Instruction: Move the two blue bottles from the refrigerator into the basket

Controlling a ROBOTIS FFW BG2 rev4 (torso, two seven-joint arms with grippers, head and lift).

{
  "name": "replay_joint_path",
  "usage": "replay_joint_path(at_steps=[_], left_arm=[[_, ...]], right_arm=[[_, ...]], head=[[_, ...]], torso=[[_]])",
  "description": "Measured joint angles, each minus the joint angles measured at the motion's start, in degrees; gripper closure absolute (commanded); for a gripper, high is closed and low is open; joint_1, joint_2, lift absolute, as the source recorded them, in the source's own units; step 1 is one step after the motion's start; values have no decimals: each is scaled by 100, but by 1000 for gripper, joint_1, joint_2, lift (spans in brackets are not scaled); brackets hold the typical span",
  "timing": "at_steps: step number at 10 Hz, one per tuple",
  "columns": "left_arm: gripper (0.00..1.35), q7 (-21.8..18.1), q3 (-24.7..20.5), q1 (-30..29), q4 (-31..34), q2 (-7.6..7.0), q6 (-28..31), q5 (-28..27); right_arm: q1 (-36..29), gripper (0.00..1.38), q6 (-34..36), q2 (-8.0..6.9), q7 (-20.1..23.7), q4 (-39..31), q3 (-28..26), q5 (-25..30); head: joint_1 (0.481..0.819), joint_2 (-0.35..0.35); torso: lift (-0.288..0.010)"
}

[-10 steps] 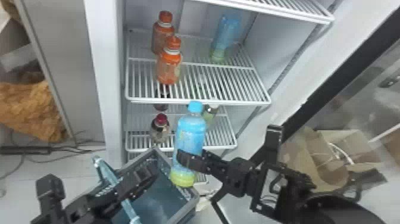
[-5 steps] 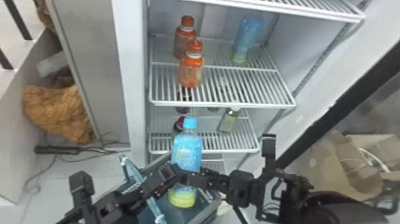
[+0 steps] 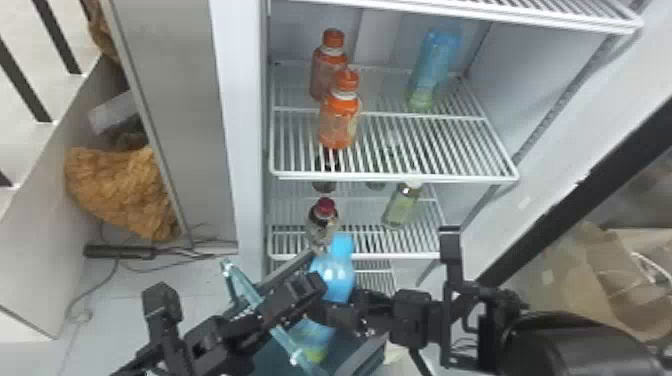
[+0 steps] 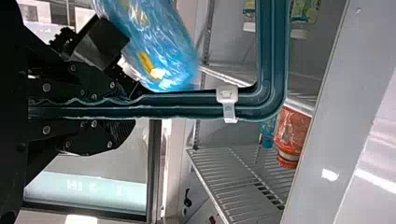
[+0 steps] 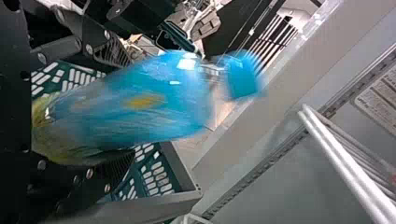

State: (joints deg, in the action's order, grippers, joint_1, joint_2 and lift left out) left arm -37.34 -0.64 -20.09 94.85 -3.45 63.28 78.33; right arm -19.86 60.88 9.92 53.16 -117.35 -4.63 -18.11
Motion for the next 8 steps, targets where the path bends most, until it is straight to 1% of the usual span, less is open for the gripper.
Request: replay_joint_path(at_steps=[3, 5, 7, 8], left_arm=[[1202, -8, -6, -2, 1, 2, -9, 8], [1202, -10, -5, -3, 1, 3, -14, 5], [1202, -11, -14, -16, 0, 3, -15, 5], [1202, -10, -15, -24, 0, 3, -15, 5]], right_arm=[[-16, 145, -39, 11, 38, -176, -111, -48], [-24, 150, -286, 11, 33, -295, -140, -232], [-69, 150, -546, 7, -13, -593, -231, -279], [-167, 151, -676, 1, -185, -915, -337, -176]], head=[[695, -195], [695, -188], [695, -185], [695, -198]], torso=[[0], [0], [0], [0]])
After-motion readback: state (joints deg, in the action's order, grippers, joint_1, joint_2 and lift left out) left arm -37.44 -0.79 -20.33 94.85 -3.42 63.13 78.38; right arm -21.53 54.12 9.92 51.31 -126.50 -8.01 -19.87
